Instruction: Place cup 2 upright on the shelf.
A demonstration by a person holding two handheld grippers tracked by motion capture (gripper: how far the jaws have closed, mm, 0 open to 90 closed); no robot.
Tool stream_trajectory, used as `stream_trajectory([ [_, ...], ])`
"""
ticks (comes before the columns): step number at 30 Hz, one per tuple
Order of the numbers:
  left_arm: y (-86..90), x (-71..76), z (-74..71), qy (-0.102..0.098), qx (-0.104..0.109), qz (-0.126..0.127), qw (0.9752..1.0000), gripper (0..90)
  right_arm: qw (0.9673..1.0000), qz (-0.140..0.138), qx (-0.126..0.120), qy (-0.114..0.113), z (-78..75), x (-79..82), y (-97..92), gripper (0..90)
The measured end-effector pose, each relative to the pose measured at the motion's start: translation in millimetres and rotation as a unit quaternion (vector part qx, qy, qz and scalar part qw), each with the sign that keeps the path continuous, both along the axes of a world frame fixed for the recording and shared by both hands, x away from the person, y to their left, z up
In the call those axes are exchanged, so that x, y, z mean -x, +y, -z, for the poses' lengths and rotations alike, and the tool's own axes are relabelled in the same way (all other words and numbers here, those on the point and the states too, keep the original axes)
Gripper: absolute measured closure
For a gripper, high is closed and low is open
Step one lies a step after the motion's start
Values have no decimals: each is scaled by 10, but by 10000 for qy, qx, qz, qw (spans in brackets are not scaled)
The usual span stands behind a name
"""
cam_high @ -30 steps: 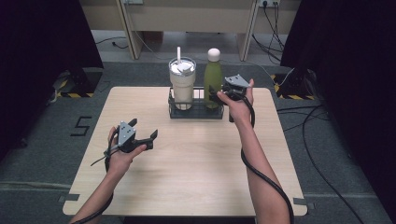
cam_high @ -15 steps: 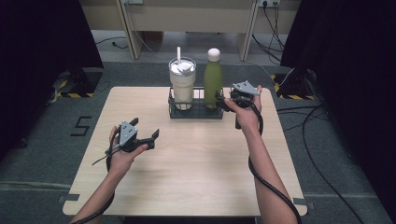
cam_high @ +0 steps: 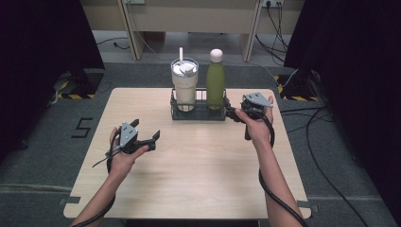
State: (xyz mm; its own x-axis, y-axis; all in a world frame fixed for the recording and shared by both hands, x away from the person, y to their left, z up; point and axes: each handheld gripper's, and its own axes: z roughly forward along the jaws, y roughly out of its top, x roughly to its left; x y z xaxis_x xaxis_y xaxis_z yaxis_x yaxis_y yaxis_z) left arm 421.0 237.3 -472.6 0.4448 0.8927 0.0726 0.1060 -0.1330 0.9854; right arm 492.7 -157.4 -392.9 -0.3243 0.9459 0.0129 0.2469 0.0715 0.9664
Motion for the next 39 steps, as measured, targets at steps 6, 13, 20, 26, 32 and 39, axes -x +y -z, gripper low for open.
stream_trajectory([
  [6, -12, 4, 3, 3, -8, 17, 10000, 56, 10000, 32, -1, -45, 5, 109, -84, 103],
  [13, -12, 24, -2, -8, -7, 28, 10000, 57, 9999, 105, 12, -7, 79, 259, -188, 105],
  [20, -7, 27, 9, -3, -8, 9, 10000, 57, 9999, 147, 7, -29, 126, 395, -267, 106],
  [26, 3, 50, 22, 4, -18, -1, 10000, 57, 9998, 176, 2, -48, 154, 500, -332, 108],
  [32, 17, 58, 20, -3, -7, -19, 10000, 57, 9998, 197, -18, -24, 197, 610, -385, 109],
  [39, 11, 62, 18, -7, -15, -16, 10000, 57, 9998, 200, 17, -10, 234, 693, -416, 111],
])
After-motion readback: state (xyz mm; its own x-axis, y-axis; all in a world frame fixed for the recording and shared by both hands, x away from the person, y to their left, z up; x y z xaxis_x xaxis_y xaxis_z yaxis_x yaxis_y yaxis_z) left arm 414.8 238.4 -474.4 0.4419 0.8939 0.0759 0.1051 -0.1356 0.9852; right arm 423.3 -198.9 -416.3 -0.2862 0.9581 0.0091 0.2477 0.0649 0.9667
